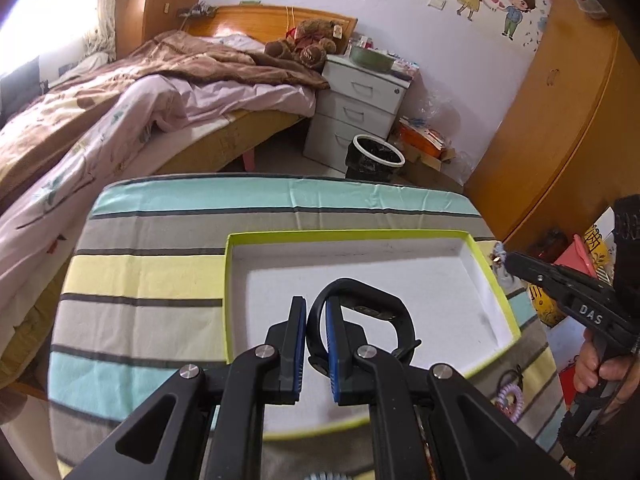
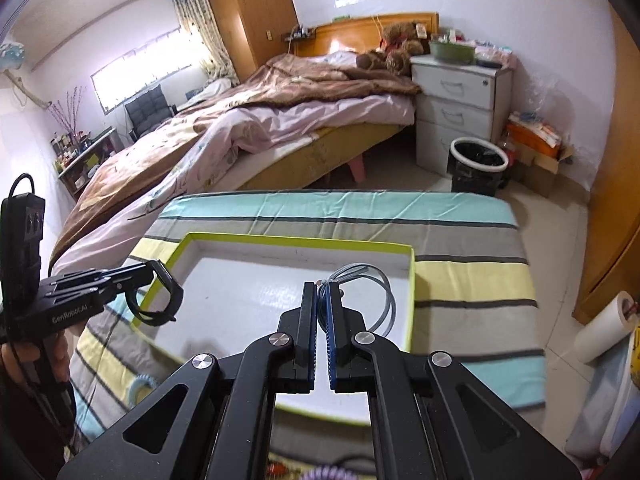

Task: Organize jewelry
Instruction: 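Carry the black band with the left gripper while the right carries the grey bracelet into the green box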

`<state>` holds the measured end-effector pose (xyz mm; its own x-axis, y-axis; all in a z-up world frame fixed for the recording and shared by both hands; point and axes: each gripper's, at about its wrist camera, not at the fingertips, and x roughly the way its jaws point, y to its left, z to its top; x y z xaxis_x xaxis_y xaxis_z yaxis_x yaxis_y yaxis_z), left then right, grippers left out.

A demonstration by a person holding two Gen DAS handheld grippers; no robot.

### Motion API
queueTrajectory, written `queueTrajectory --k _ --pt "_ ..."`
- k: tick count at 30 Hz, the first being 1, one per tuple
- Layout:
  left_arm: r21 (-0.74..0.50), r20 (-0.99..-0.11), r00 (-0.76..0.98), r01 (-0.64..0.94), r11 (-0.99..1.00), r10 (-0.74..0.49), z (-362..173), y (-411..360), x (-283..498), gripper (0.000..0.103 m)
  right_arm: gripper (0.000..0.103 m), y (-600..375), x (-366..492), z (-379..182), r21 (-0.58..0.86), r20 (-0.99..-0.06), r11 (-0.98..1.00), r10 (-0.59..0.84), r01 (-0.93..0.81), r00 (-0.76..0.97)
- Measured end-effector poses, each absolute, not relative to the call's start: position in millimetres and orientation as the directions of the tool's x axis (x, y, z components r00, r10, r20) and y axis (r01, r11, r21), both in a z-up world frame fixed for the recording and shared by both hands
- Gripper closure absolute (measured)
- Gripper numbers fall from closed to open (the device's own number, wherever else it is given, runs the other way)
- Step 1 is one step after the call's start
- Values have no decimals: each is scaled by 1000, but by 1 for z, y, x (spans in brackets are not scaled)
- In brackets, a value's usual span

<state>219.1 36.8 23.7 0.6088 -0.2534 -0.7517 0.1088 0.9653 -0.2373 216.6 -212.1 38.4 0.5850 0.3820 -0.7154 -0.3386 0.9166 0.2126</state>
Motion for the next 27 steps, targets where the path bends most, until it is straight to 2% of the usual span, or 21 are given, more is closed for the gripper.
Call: queueTrajectory --k 14,27 --pt "-226 -797 562 61 972 -221 -15 40 265 93 99 -197 272 -7 173 -803 930 324 -325 500" --pt "-220 -805 555 49 974 -210 -23 40 269 93 99 -191 283 -20 142 -826 935 294 -326 482"
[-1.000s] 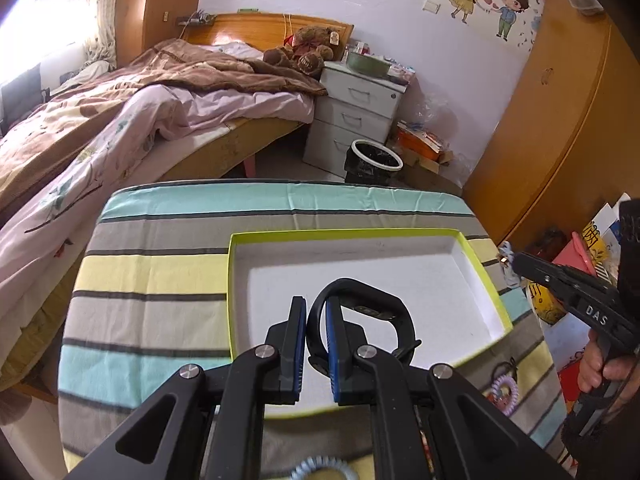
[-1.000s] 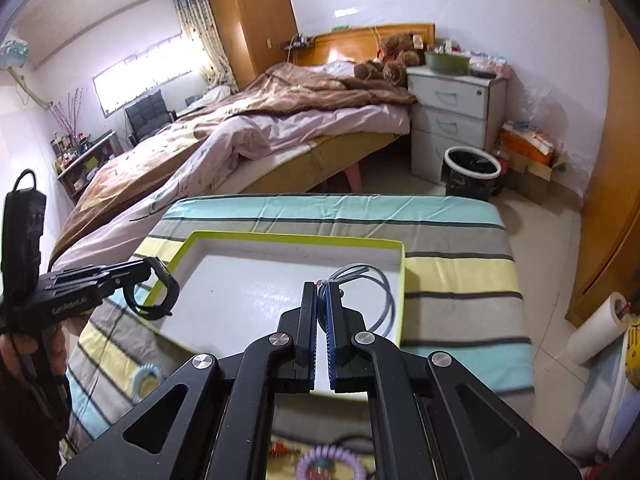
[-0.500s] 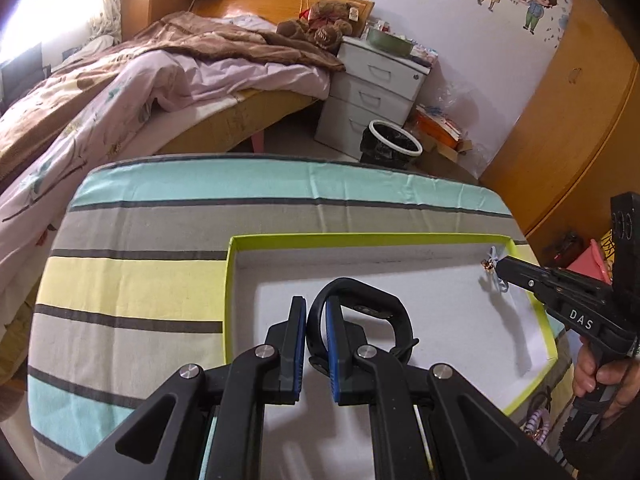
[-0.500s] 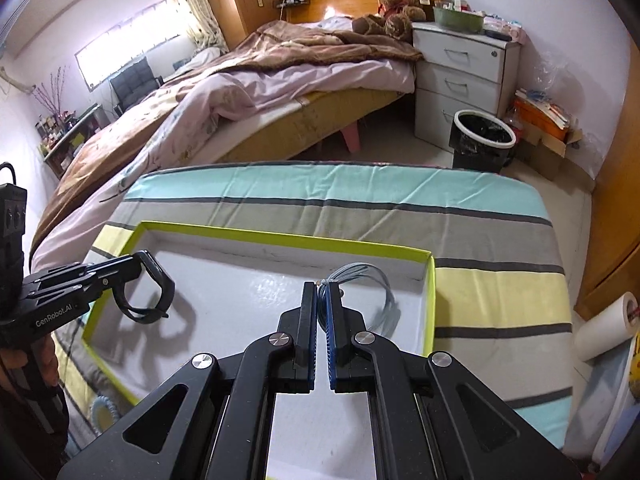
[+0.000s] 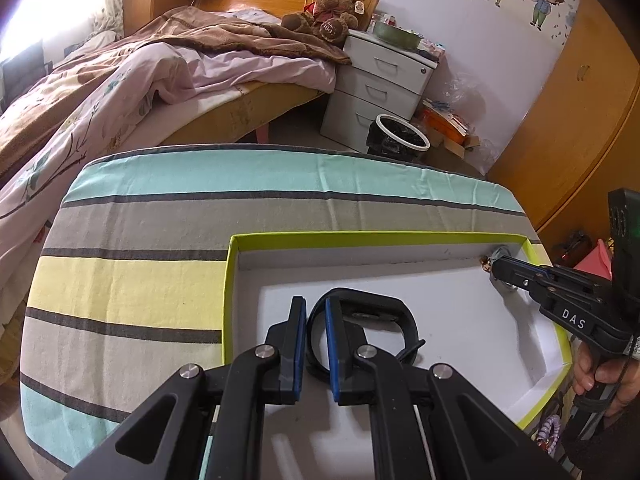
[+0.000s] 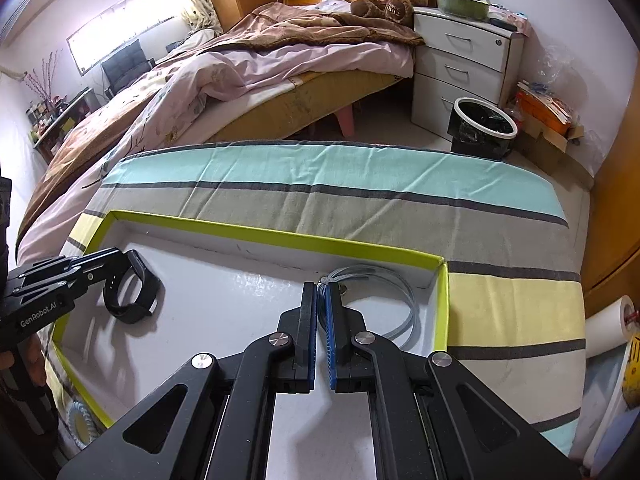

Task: Organize jewelry
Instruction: 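Carry the black band with the left gripper while the right carries the grey bracelet into the green box, then open both grippers to drop the band and bracelet in the box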

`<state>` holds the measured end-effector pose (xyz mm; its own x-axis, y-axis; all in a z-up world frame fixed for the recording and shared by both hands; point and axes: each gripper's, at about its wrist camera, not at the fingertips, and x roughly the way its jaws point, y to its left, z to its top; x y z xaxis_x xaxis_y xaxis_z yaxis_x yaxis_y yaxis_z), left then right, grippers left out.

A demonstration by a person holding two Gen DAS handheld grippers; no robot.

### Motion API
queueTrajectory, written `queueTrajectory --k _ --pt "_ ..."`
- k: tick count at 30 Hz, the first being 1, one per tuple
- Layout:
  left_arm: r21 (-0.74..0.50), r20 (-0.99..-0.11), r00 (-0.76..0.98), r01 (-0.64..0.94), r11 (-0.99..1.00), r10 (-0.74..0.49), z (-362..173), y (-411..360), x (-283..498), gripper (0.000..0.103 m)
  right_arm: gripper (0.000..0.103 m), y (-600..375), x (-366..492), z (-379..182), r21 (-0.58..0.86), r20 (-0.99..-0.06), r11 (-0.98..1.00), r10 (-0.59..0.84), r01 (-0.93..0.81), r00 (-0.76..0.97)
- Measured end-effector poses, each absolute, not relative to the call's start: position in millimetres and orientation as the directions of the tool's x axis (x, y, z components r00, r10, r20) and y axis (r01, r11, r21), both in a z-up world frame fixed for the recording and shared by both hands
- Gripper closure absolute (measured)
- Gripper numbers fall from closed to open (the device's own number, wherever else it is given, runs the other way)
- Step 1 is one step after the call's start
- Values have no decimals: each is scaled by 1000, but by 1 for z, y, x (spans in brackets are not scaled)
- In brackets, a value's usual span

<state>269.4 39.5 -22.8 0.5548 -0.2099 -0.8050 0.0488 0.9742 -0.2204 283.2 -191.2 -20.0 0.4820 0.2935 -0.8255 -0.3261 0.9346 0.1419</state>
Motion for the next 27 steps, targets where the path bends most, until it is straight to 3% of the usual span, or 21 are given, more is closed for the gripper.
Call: queueTrajectory --k 6,8,10,12,13,22,27 --pt "-229 -809 546 46 972 -217 -24 41 270 93 98 -188 285 -21 139 -827 933 294 -333 479" --pt "-229 -804 553 51 972 -219 -22 41 268 92 92 -189 285 -20 144 -826 933 297 -331 478" --pt "-235 -797 561 53 970 -224 -19 42 266 88 86 -189 283 -18 142 -823 934 295 -327 485" --pt "-238 -793 567 50 970 -224 -15 43 263 73 86 -190 281 -15 143 -818 935 296 -324 493" --pt "-236 -789 573 52 970 -222 -12 43 260 70 86 -192 280 -14 146 -815 936 298 -320 497" --pt "-259 -741 618 100 961 -264 16 40 224 68 85 -198 256 10 164 -780 930 326 -328 534" --pt "-279 -716 641 101 955 -277 28 45 189 57 79 -209 221 29 173 -738 923 353 -345 575"
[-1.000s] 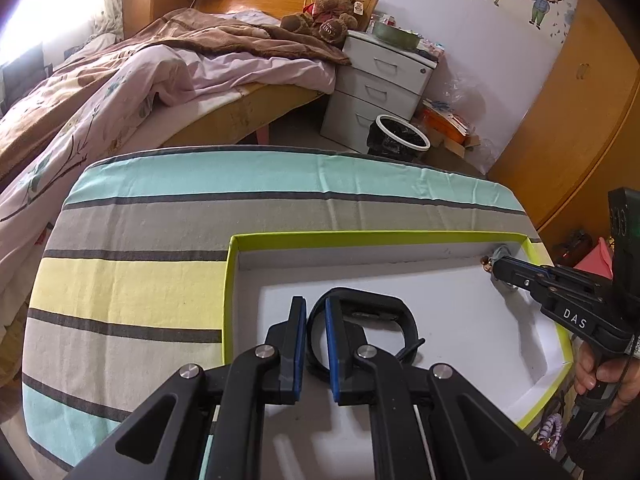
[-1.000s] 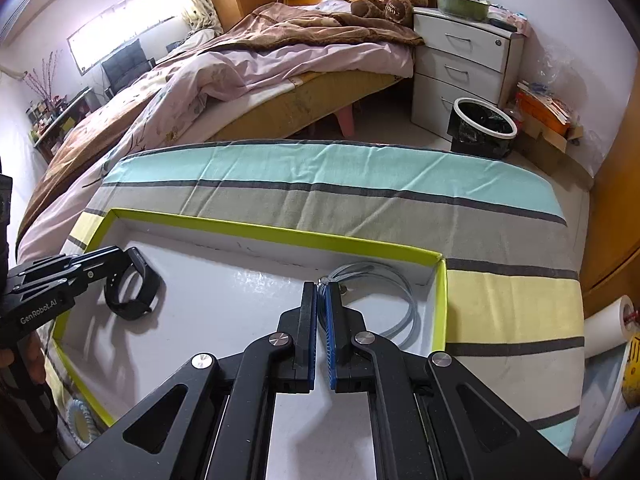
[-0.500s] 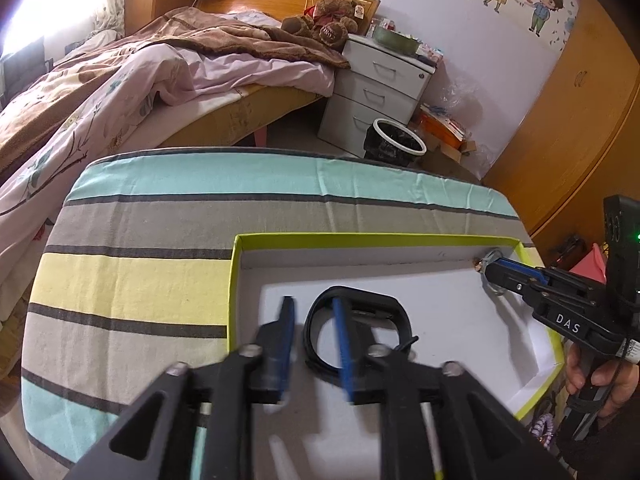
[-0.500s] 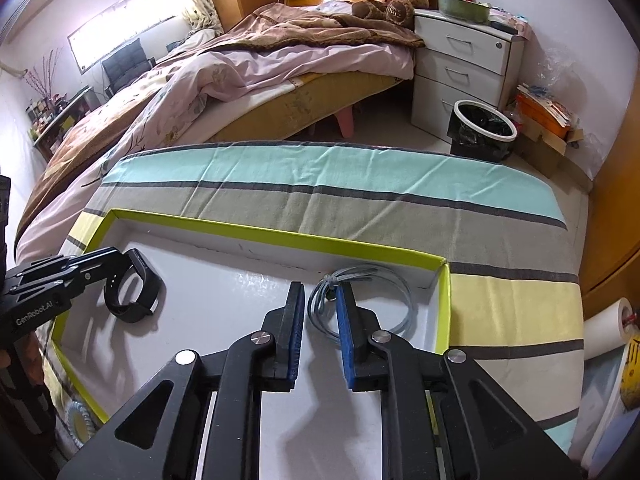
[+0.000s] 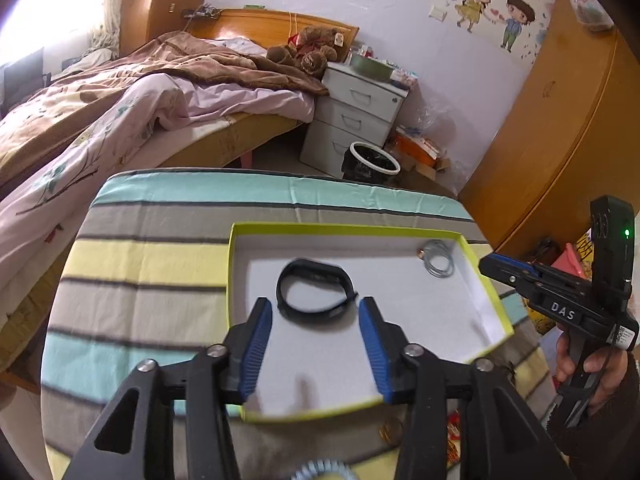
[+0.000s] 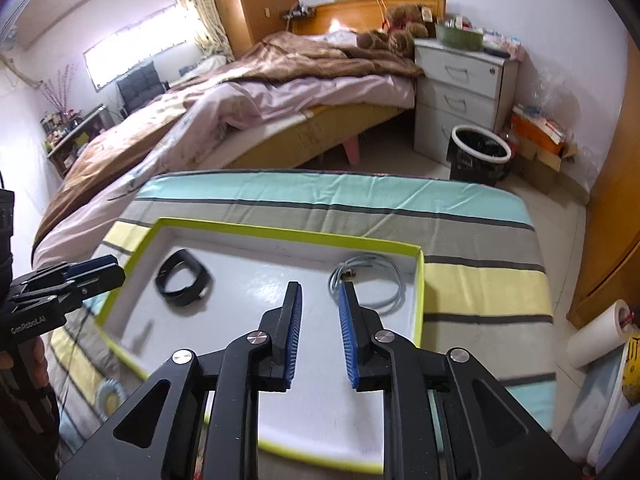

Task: Organize jewelry
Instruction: 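Open both grippers to drop the band and bracelet in the box, then withdraw both grippers from the box back to the loose jewelry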

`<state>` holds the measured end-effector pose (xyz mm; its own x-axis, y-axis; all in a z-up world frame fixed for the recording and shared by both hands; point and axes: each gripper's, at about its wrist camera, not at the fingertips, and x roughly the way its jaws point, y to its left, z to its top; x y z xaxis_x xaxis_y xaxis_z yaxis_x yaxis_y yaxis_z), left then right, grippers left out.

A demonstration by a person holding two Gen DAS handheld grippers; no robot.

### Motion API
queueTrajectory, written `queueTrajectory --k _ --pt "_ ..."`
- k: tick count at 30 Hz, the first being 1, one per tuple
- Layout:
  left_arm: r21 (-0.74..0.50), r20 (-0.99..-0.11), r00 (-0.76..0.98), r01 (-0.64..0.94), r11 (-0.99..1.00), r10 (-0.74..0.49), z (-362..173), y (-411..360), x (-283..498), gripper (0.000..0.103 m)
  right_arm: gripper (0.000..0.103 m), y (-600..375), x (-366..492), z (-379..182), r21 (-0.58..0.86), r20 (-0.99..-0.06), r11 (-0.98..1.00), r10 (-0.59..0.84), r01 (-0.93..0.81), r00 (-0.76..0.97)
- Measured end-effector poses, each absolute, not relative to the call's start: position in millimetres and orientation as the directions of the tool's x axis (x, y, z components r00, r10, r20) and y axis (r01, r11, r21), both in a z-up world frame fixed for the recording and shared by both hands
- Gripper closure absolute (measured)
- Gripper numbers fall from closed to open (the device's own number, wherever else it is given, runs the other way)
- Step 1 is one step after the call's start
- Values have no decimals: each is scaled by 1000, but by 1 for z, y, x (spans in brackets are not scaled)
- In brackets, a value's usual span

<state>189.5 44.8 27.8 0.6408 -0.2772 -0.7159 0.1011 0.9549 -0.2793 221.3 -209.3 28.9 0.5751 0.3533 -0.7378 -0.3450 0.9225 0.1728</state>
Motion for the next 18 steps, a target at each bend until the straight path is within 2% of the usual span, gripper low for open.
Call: queueTrajectory --k 2,10,18 --pt "-293 -705 648 104 950 -288 31 47 175 57 76 -218 205 34 192 -720 921 368 -340 588" --pt "-303 -694 662 87 949 -283 30 55 124 57 75 -249 145 38 255 -681 916 398 -311 614" --pt "-320 -693 659 82 944 -292 18 59 87 57 75 -259 106 19 222 -709 926 369 -307 601"
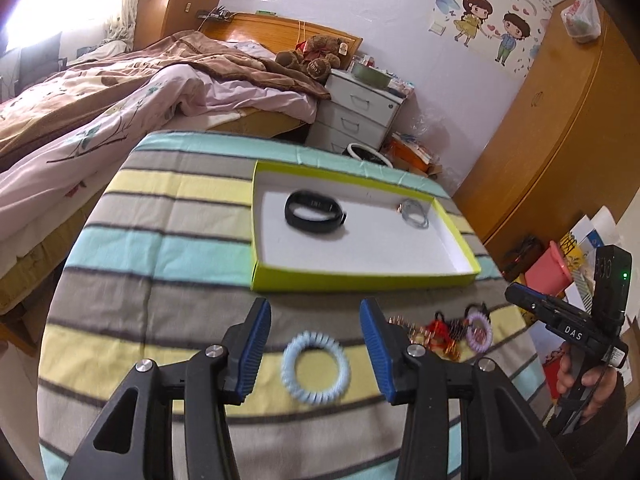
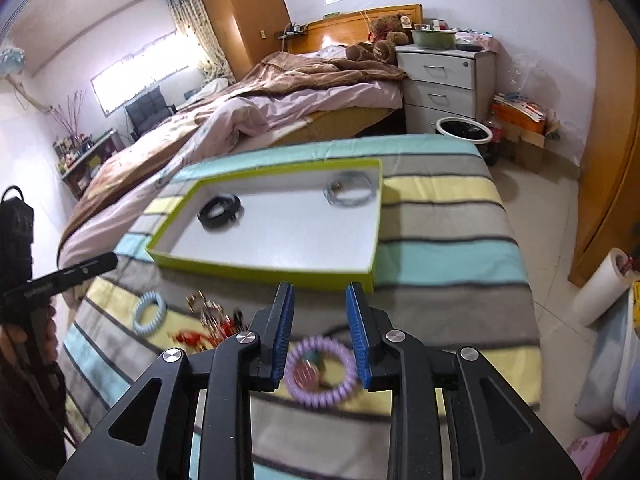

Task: Organize jewelry
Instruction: 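Withdraw both grippers from the box back to the loose jewelry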

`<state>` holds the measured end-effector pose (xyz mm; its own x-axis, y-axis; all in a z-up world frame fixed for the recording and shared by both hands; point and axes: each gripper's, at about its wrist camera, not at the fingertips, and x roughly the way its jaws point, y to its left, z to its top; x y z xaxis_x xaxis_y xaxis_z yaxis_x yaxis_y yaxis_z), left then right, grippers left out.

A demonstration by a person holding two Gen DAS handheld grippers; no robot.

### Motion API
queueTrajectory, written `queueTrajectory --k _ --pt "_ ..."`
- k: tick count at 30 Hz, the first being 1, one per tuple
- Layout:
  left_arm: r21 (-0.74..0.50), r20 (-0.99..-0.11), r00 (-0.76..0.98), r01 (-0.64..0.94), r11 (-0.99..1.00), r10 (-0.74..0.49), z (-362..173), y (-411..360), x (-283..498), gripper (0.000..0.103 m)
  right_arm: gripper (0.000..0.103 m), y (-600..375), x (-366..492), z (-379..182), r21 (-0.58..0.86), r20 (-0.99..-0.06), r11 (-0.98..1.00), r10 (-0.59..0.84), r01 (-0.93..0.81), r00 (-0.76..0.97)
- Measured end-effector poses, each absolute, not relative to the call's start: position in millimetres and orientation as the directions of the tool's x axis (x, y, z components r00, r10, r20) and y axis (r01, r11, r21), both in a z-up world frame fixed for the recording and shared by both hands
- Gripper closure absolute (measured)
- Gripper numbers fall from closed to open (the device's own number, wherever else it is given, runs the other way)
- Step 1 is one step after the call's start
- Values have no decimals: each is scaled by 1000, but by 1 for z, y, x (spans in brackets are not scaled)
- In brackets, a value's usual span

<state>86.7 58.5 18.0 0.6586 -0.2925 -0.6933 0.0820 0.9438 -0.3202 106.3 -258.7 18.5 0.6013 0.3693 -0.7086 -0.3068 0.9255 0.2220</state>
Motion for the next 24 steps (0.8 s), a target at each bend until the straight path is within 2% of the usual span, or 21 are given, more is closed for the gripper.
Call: queueTrajectory --k 14,24 --pt "-325 -739 612 42 945 -281 -9 62 71 57 75 -261 101 -10 159 -762 927 335 -341 554" --pt "-312 -765 585 30 950 -270 -16 61 72 57 75 -248 99 -26 59 -810 921 270 -385 521"
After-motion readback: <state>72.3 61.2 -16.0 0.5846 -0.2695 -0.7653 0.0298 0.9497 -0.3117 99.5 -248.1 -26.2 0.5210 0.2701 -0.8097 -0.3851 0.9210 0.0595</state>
